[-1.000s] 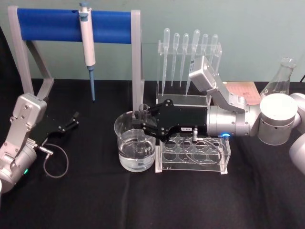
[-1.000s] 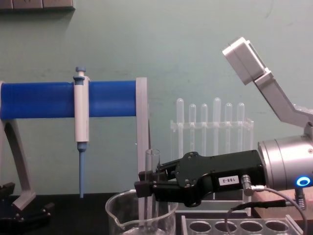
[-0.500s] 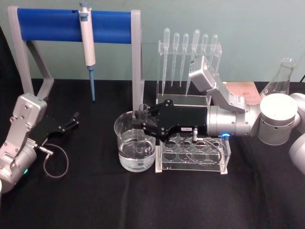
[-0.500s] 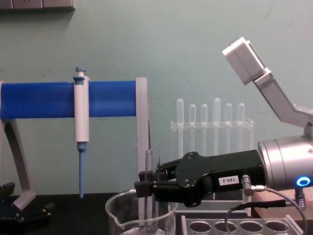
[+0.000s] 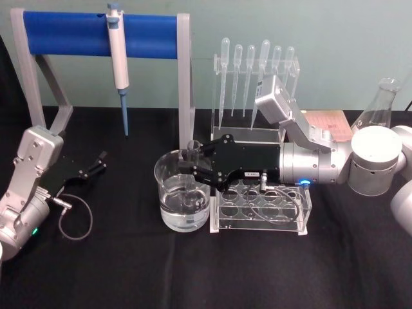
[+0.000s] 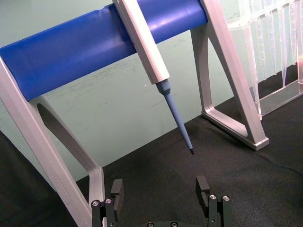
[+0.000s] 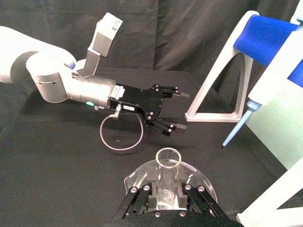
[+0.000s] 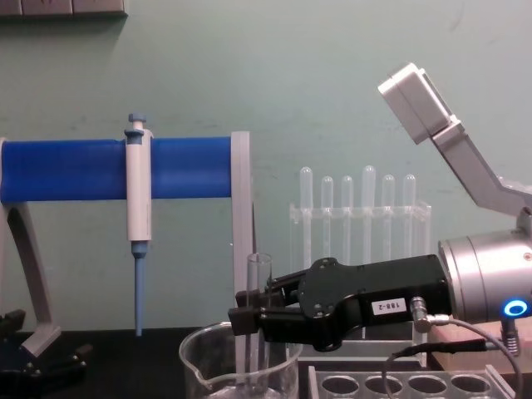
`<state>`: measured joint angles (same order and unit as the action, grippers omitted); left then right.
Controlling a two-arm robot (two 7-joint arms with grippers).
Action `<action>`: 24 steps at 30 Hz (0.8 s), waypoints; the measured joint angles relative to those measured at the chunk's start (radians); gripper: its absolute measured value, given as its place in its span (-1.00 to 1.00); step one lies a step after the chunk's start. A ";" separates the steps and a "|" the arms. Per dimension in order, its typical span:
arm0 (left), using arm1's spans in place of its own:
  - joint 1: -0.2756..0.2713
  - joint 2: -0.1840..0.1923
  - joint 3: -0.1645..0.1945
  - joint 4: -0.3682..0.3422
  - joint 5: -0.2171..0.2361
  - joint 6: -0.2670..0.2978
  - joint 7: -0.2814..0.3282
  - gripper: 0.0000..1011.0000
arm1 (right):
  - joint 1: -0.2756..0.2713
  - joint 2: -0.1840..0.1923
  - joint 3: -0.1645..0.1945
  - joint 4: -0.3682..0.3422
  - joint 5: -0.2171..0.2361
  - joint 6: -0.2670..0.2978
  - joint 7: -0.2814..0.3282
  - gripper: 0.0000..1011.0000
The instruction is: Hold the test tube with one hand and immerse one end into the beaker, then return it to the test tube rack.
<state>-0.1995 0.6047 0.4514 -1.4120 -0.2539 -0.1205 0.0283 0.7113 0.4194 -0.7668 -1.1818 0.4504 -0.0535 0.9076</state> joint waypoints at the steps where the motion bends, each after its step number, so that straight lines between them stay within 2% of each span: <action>1: 0.000 0.000 0.000 0.000 0.000 0.000 0.000 0.98 | 0.000 0.000 0.000 0.000 0.000 0.000 0.000 -0.55; 14: 0.000 0.000 0.000 0.000 0.000 0.000 0.000 0.98 | 0.000 0.000 0.000 0.000 -0.001 -0.001 0.000 -0.55; 24: 0.000 0.000 0.000 0.000 0.000 0.000 0.000 0.98 | -0.001 0.017 0.020 -0.053 -0.002 -0.003 -0.008 -0.55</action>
<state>-0.1995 0.6047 0.4514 -1.4119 -0.2539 -0.1205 0.0283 0.7101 0.4362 -0.7468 -1.2348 0.4483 -0.0565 0.8997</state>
